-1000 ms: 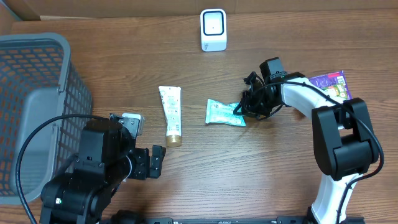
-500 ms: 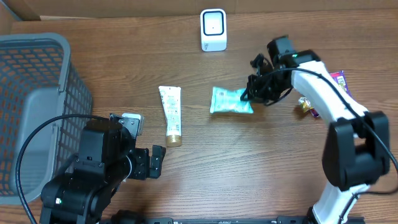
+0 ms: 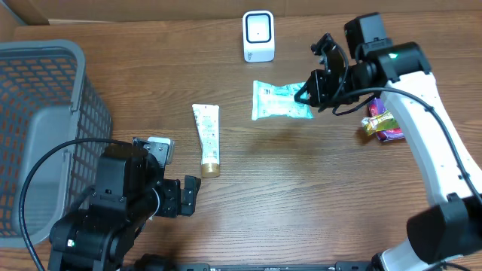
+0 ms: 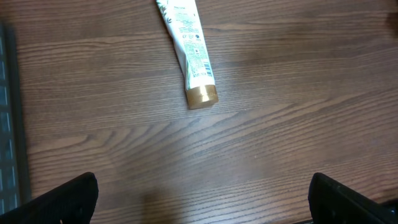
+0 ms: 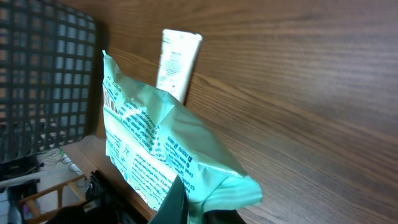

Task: Scan the item barcode
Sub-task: 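Lift the teal wipes pack up and back with the right gripper, then hold the wipes pack's barcode in front of the white scanner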

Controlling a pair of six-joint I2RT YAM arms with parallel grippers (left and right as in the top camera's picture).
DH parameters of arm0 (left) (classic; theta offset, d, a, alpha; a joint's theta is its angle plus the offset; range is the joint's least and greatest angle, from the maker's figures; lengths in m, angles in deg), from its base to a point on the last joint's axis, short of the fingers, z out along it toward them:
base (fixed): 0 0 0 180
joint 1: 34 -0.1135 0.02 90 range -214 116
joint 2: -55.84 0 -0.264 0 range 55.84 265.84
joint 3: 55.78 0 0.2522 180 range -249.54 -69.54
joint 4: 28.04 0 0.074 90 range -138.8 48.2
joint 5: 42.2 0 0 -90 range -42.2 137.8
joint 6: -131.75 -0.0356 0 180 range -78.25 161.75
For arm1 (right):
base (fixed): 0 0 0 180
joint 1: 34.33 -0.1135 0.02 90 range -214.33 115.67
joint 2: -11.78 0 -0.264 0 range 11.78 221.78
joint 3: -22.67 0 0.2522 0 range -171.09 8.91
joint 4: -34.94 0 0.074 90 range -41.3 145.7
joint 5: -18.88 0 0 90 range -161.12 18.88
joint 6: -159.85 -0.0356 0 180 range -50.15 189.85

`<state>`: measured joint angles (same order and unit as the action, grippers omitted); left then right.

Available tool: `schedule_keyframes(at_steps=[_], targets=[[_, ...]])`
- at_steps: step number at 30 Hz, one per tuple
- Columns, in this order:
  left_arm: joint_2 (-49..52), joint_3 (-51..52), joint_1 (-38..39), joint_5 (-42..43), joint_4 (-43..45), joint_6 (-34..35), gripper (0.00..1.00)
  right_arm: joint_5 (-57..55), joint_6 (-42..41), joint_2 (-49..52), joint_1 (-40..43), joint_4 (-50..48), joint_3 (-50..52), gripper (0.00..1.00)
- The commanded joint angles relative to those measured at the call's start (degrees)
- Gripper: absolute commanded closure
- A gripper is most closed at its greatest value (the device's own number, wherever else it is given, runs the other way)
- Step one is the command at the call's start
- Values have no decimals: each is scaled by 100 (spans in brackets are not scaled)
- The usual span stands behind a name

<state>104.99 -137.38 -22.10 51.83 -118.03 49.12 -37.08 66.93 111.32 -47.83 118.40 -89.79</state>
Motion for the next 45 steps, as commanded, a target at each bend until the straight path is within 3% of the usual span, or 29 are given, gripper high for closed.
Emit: schedule_keyframes(at_steps=[1,9,12,20,23,26,29,34,40,45], targets=[[-2,-9,-26,-63,17,55,0,173,195,-420,2,-15,-212,96],[-2,-9,-26,-63,17,55,0,146,278,-671,7,-153,-269,96],[-2,-9,-26,-63,17,55,0,-328,273,-669,-39,-389,-267,96],[-2,-9,-26,-63,17,55,0,-5949,-98,-455,-1346,-2120,-251,96],[-2,-9,-26,-63,17,55,1,-7390,848,-129,-1751,-3279,-251,96],[-2,-9,-26,-63,17,55,0,-8083,2166,354,-1941,-4505,-251,96],[-2,-9,-26,-63,17,55,0,-8203,4035,986,-1978,-5768,-251,96],[-2,-9,-26,-63,17,55,0,-8201,6424,1871,-1958,-7353,-251,96],[-2,-9,-26,-63,17,55,0,-7976,7941,2765,-1849,-9009,-254,96],[-2,-9,-26,-63,17,55,0,-7615,8633,3204,-1714,-9215,-254,96]])
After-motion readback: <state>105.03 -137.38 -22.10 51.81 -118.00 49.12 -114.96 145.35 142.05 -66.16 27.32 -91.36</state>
